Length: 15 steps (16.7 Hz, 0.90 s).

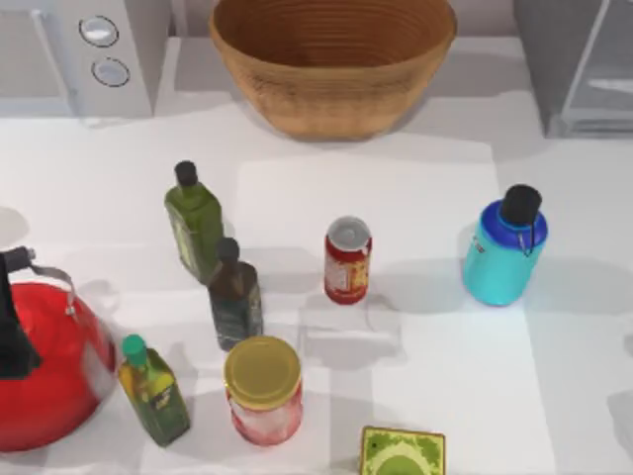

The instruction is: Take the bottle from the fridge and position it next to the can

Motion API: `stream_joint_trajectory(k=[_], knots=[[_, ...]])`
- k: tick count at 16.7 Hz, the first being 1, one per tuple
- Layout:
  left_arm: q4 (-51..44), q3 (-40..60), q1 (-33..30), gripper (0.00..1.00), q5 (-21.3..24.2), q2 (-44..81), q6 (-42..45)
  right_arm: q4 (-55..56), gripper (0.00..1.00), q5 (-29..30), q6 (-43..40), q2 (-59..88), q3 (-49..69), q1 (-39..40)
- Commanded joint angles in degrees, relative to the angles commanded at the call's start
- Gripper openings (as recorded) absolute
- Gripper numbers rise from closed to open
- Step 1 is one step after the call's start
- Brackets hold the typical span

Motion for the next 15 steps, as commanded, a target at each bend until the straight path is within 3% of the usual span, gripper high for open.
stream_joint_trajectory(k=[8, 12, 15], knots=[[0.00, 0.00, 0.00, 1.00, 0.00, 0.00, 0.00, 1.74, 1.00, -21.12, -49.71, 50.76, 14.01, -42.89], [0.00, 0.00, 0.00, 1.00, 0.00, 0.00, 0.00, 4.66, 1.00, -28.35, -64.65, 65.95, 17.94, -56.92], [0.00, 0.00, 0.00, 1.00, 0.00, 0.00, 0.00, 6.09, 1.00, -31.18, -69.66, 71.11, 19.29, -61.66]])
